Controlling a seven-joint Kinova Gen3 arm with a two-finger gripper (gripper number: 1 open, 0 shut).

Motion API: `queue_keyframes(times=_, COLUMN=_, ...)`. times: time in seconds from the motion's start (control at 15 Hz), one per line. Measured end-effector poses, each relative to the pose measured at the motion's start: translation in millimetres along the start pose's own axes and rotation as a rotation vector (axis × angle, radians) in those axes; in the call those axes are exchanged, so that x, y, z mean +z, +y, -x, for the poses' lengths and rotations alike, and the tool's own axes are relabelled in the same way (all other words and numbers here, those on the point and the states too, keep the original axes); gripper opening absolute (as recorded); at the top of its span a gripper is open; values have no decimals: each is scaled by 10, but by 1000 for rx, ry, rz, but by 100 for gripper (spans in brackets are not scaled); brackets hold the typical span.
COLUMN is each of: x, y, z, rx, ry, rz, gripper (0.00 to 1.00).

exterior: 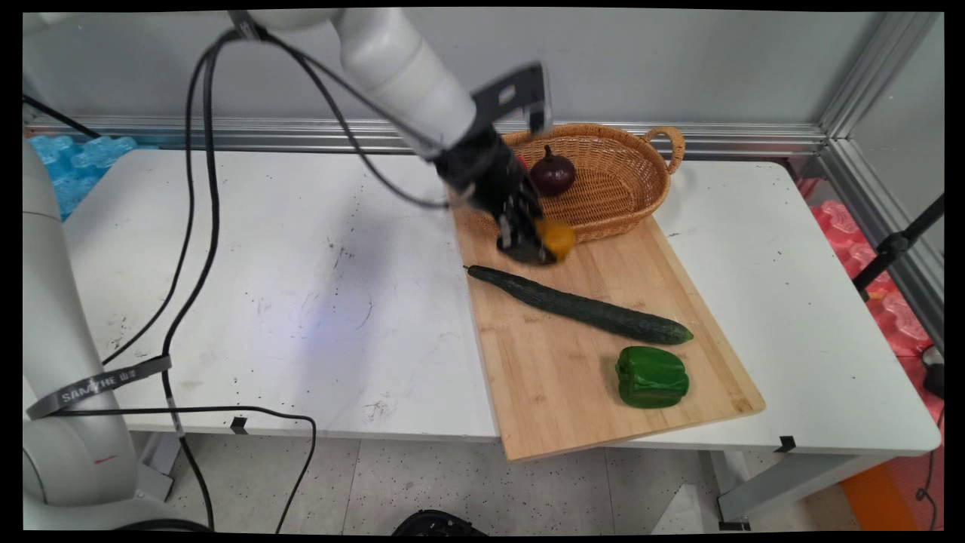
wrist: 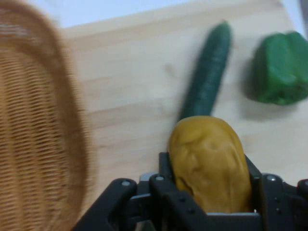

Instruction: Place the picked object in the vegetable basket

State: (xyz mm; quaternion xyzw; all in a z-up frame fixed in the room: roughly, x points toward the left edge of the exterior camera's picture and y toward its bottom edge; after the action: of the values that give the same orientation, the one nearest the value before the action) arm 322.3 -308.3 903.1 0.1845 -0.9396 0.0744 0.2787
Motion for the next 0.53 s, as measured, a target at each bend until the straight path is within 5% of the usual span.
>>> queue_keyframes(times=0.53, x=-205, y=-762, z=-128, rx=-280, ry=65, rz=-214, gripper=0)
